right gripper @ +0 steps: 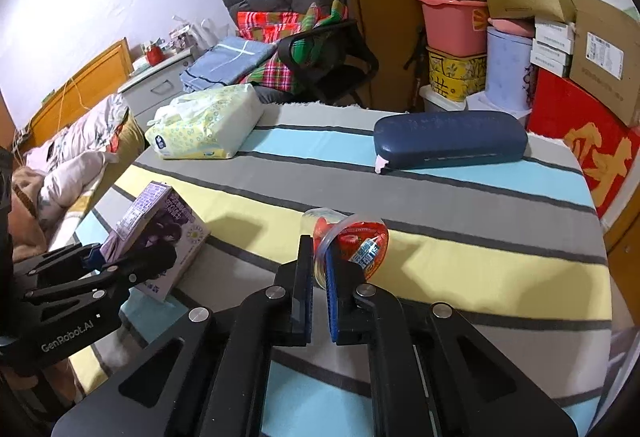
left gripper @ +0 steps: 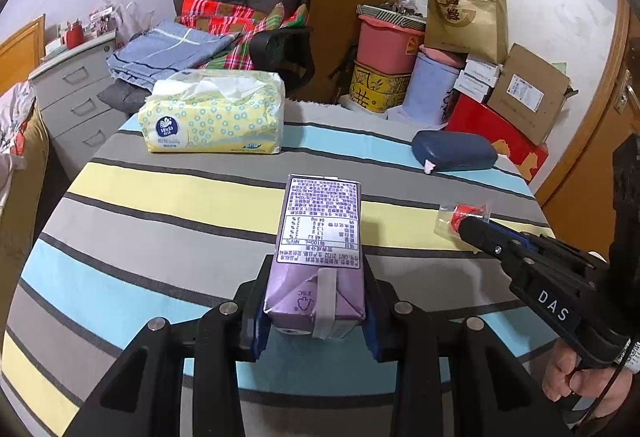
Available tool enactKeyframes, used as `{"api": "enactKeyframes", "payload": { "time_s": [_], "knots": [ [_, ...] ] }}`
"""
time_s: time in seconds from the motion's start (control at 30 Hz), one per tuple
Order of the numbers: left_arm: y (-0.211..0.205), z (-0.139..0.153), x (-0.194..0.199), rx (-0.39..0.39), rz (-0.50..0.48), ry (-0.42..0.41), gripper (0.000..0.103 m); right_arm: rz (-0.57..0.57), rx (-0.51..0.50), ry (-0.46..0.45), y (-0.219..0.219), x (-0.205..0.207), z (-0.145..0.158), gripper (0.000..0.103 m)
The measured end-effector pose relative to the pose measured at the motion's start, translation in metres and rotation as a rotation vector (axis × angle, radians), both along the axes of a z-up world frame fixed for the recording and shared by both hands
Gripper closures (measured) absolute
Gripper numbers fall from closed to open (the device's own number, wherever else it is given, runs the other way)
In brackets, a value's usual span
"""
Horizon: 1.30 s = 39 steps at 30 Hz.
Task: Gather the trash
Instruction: 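Carry the milk box and plastic cup over the bin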
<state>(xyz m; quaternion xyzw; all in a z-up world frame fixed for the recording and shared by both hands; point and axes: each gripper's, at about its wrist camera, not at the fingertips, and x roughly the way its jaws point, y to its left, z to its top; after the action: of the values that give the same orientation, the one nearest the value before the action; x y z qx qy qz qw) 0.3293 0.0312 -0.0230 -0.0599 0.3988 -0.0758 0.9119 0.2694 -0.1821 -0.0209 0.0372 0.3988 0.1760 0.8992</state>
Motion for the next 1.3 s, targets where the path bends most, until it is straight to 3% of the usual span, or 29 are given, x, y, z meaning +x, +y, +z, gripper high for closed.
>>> {"api": "enactKeyframes", "payload": {
  "time_s": [0.7,1.3],
  "knots": [
    [-0.058,0.051,-0.074,0.023,-0.105,-0.096,0.066,-0.118,0.064,-0.094,-0.038,-0.060,0.039,0.097],
    [-0.159,0.087,-0.144,0.015,-0.283,-0.178,0.066,-0.287,0.078,-0.178,-0.113,-0.120,0.063,0.097]
  ]
}}
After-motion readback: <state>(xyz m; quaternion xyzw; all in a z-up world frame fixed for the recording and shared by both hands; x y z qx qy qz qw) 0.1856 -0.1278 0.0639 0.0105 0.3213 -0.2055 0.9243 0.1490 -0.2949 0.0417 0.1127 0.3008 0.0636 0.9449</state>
